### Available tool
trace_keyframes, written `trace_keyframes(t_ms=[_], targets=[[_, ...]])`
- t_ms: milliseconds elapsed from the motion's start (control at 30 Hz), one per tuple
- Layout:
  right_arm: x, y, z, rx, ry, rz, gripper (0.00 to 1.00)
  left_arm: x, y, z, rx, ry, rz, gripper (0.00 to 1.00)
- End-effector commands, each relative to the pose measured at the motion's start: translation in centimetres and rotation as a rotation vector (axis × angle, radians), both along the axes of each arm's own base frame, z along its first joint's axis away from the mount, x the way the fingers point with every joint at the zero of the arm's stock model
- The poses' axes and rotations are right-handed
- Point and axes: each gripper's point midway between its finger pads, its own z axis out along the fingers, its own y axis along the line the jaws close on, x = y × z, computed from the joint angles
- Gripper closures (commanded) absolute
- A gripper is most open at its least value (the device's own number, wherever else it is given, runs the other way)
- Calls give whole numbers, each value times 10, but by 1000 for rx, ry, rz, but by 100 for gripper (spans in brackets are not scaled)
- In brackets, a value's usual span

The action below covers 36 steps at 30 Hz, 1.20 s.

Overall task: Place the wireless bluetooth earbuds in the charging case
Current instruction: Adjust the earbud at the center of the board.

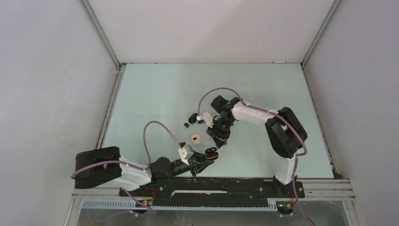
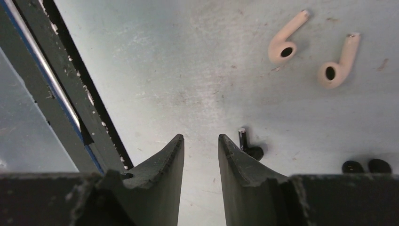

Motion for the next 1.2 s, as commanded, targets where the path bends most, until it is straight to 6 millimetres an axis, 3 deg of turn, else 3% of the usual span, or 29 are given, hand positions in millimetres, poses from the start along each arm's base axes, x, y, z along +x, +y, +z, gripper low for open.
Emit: trace_keyframes(t_ms=[0, 200, 400, 933, 1167], targets=[[26, 12, 9, 28, -107, -23, 64, -4, 3, -2, 3, -24, -12, 100], [33, 5, -11, -49, -111, -41, 63, -5, 2, -1, 0, -23, -14, 100], [35, 2, -17, -78, -122, -36, 63, -6, 1, -4, 4, -11, -19, 100], [-10, -11, -15, -69, 9, 64, 64, -7, -9, -1, -3, -7, -33, 100], [-8, -16, -12, -72, 9, 56, 65, -7, -9, -2, 2, -7, -32, 100]])
